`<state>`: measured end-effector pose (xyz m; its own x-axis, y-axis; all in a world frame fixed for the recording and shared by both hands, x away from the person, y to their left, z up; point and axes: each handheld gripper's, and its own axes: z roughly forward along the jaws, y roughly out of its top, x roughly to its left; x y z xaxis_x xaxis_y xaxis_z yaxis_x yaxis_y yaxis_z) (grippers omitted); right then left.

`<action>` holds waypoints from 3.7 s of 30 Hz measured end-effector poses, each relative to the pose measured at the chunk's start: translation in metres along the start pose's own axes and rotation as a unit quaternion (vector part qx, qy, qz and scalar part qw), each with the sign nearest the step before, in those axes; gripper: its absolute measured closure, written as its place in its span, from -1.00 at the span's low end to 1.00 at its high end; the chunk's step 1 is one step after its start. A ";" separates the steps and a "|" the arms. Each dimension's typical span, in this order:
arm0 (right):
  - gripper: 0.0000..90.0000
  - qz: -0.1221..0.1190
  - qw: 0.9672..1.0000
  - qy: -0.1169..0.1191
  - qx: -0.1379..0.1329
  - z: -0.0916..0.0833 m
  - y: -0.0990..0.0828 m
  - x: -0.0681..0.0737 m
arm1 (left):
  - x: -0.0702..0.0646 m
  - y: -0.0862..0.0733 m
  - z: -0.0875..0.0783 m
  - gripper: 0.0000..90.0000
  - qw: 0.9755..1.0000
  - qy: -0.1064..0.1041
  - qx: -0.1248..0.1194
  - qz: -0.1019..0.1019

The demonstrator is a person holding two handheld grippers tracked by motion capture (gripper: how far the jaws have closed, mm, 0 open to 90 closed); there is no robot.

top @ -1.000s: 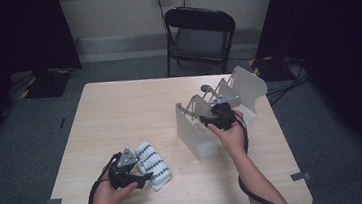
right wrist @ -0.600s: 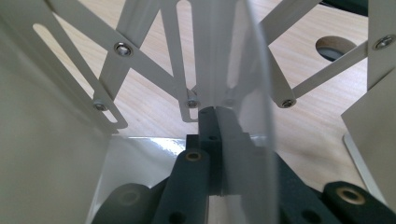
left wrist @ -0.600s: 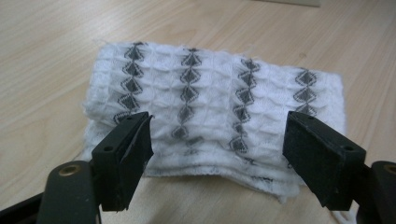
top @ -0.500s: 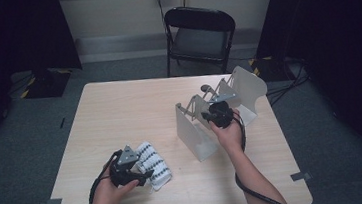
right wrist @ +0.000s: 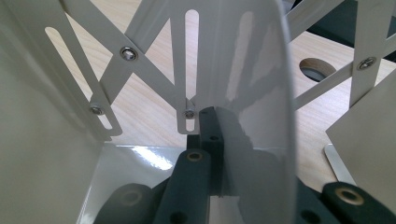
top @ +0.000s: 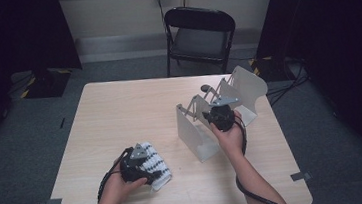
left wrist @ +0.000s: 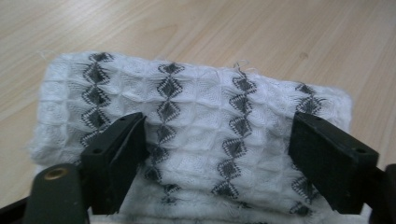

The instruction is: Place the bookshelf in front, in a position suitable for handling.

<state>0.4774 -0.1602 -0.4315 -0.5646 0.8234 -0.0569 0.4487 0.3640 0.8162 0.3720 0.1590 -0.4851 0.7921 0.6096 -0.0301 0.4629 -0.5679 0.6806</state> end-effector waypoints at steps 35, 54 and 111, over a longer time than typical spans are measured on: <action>0.93 -0.013 0.999 -0.032 -0.024 -0.025 0.017 0.026 | 0.005 -0.019 -0.045 0.62 1.000 -0.005 -0.013 0.017; 0.93 -0.037 0.998 -0.036 -0.029 -0.013 0.017 0.044 | 0.007 -0.026 -0.046 0.61 1.000 -0.009 -0.011 0.007; 0.48 -0.024 0.998 0.004 -0.062 0.005 0.002 0.117 | 0.009 -0.038 -0.053 0.58 1.000 0.001 -0.006 -0.009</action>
<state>0.4152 -0.0611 -0.4395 -0.5891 0.8025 -0.0944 0.3309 0.3462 0.8779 0.3404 0.2153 -0.4725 0.7829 0.6209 -0.0405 0.4724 -0.5508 0.6881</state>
